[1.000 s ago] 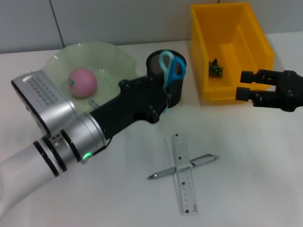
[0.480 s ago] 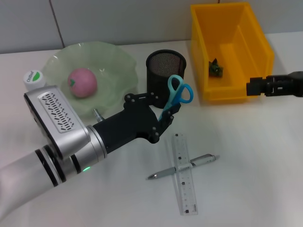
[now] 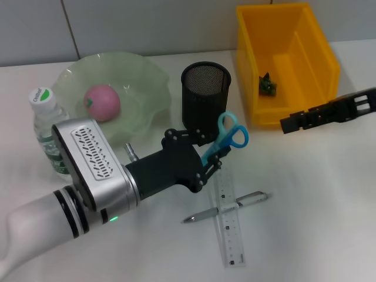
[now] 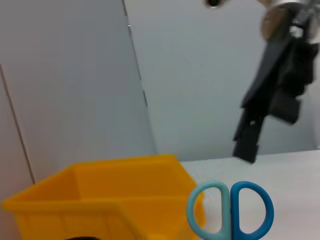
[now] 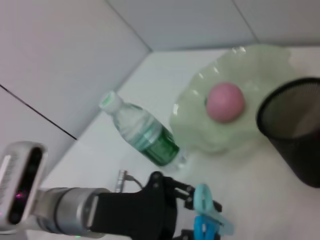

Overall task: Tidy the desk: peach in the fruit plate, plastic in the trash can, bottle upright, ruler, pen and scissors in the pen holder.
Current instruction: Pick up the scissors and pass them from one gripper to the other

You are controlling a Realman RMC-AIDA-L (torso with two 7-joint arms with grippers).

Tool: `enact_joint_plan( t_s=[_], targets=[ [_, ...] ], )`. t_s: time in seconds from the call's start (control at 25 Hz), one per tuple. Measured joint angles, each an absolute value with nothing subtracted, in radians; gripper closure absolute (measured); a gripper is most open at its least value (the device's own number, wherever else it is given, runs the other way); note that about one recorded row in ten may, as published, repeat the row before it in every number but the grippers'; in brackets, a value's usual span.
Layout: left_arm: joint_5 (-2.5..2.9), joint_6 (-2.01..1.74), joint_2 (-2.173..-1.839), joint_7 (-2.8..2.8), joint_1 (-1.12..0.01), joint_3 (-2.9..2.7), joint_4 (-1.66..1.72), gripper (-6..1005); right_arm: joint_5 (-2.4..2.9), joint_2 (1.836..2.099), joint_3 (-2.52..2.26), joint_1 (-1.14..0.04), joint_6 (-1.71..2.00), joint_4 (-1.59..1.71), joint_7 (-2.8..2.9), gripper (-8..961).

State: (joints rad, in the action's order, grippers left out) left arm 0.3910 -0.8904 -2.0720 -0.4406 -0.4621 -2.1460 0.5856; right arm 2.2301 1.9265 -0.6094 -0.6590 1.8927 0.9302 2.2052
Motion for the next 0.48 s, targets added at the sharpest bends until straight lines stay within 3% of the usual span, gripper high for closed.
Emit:
enact_joint_plan(
  t_s=[0.48],
  targets=[
    [0.449, -0.786, -2.072, -0.457, -0.463, -2.148, 0.616, 697, 2.332, 1.918, -0.734, -0.795, 1.811, 0.929, 2.396, 259]
  ],
)
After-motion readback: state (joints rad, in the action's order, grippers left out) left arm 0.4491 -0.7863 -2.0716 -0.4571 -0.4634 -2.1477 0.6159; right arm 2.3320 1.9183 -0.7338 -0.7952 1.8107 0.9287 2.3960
